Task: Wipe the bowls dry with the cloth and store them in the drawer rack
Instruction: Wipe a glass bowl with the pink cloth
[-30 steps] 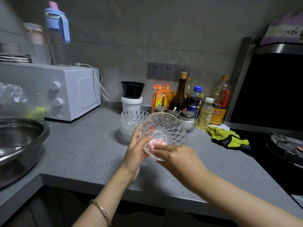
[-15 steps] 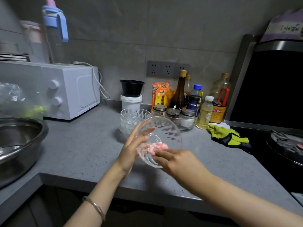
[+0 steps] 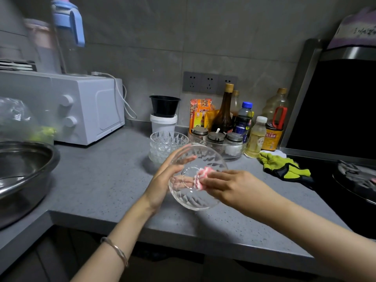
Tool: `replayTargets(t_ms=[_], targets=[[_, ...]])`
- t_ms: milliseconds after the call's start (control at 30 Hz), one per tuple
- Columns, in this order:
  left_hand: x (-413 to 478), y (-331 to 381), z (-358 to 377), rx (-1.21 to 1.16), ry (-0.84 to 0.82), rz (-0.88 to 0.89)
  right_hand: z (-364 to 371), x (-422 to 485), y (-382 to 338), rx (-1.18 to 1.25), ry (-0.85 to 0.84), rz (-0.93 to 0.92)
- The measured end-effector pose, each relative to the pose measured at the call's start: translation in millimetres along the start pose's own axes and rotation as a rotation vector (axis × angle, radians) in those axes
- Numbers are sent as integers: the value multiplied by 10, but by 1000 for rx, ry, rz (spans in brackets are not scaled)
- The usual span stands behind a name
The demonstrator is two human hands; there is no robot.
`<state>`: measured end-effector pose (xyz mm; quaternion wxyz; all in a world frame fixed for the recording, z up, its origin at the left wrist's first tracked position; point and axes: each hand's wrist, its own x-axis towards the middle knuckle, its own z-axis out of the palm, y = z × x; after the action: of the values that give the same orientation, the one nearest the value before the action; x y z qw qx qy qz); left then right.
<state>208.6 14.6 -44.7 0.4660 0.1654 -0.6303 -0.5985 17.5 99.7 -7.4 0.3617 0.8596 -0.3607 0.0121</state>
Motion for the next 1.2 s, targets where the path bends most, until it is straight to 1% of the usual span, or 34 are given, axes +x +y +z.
replayTargets(t_ms=[33,100,200,267,333,400,467,533,633,700,800,833,867,900,967,1033,1100,1133,1200], targets=[[-3,-1,25,-22,16,19,32,22,-33,-26,32,23],[-30,-38,99,-86,79,62,101,89,-176,34,128,131],[-57,-154,239,-133,169,108,129,280,-466,259,315,375],[-55,-203,286,-150,219,100,173,348,-595,385,344,419],[-62,-175,227,-123,238,80,191,265,-580,371,259,305],[-59,-117,77,-15,184,44,180,107,-418,204,126,101],[-54,-57,-44,96,101,-9,100,-8,-204,40,44,-10],[-43,-29,-63,95,61,-46,65,-15,-115,-27,57,-4],[-63,-31,25,-36,90,-28,122,81,-230,-66,147,72],[-103,-66,106,-63,139,6,136,172,-346,83,183,220],[-151,-166,259,-84,199,16,130,279,-542,470,309,445],[-152,-186,295,-74,213,16,154,290,-601,564,342,469],[-150,-184,308,-55,221,19,167,275,-642,608,342,458],[-146,-171,290,-38,219,19,187,234,-643,592,313,410],[-126,-113,173,-10,191,0,193,91,-519,445,177,212],[-101,-50,38,64,116,-31,110,-27,-283,254,33,51],[-84,-31,-18,100,53,-69,9,-67,-128,134,-31,8],[-79,-33,-6,75,49,-76,-19,-46,-123,85,-31,11],[-92,-42,56,-9,78,-61,10,6,-205,23,37,30]])
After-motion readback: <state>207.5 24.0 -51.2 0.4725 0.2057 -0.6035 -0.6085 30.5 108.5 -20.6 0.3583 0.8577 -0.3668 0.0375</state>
